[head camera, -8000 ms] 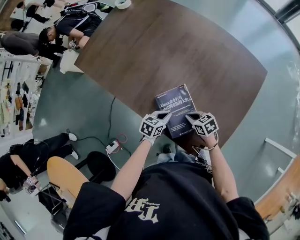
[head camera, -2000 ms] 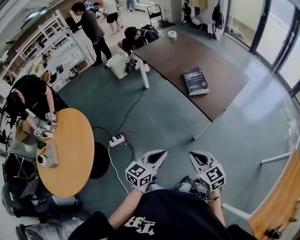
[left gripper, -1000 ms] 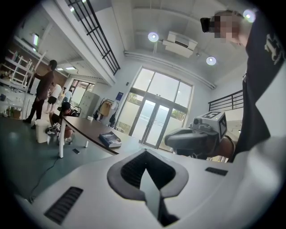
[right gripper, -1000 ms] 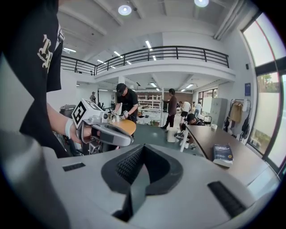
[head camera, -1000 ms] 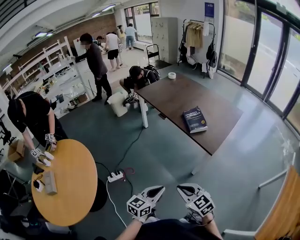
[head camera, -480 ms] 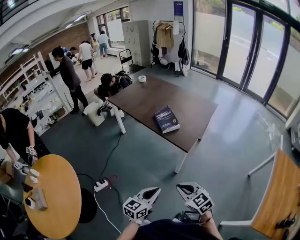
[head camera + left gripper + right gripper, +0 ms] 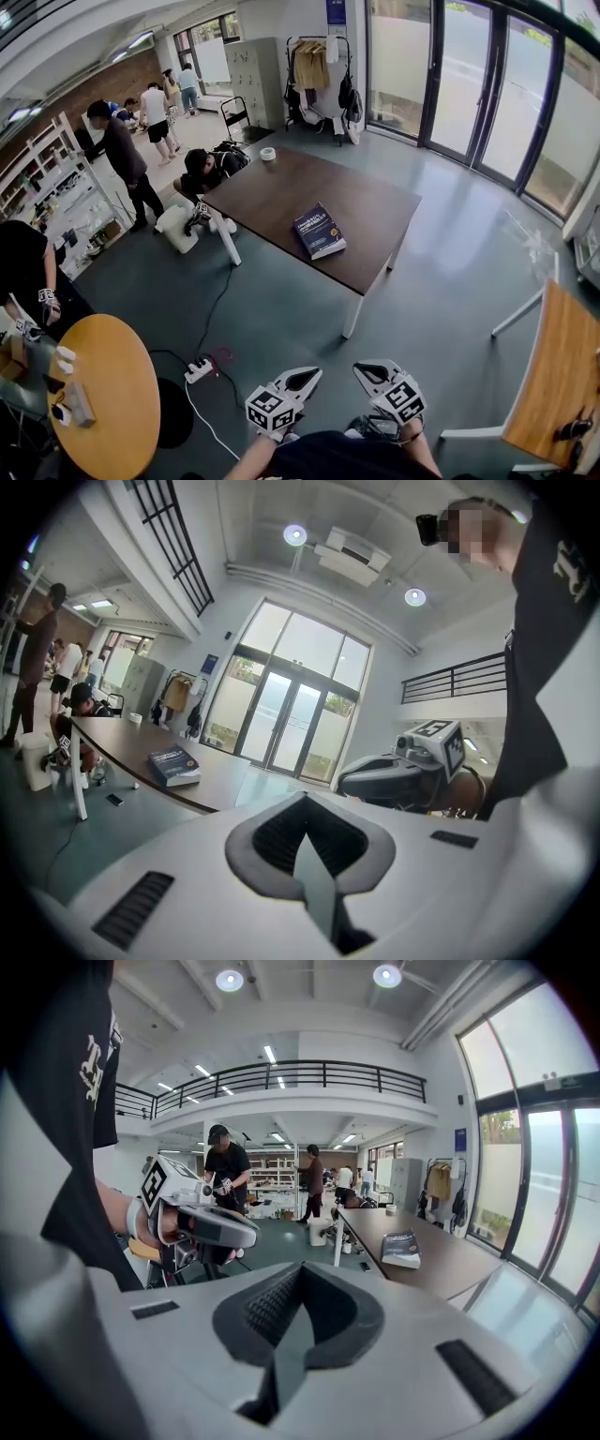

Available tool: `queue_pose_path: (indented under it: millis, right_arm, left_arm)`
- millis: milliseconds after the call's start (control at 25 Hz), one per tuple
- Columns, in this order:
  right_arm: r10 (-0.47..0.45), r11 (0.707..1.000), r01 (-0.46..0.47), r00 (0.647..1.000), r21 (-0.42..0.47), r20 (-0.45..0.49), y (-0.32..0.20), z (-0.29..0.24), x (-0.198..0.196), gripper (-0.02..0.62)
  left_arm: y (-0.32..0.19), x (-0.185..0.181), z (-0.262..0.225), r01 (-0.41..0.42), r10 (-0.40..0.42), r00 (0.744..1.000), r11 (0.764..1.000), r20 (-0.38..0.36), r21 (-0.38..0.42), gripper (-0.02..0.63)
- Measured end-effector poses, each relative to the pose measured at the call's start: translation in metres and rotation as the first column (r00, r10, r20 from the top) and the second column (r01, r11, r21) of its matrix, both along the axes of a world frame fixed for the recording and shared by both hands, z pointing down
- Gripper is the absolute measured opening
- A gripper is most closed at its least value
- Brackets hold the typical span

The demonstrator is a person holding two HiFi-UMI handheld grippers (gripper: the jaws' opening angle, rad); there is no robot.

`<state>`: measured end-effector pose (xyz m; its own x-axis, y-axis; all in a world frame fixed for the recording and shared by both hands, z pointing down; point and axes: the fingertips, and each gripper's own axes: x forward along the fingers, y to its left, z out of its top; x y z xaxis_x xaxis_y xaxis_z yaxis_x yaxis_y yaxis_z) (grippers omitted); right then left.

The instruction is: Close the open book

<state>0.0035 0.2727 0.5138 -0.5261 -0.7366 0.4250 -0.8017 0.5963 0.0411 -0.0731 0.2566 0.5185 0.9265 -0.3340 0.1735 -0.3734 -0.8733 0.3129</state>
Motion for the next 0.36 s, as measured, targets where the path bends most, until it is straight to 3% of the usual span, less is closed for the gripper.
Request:
queue_pose_path:
  millis: [360]
  right_arm:
    - [0.017,1.0,-0.017,1.0,-0.002,-0.008,0.0075,-0.0007,-0.0004,-0.013]
  left_arm:
    - [0.0078,-0.0019,-0.0015,-0.008,0.008,1.0,1.0,-0.007,-0.004,0.005]
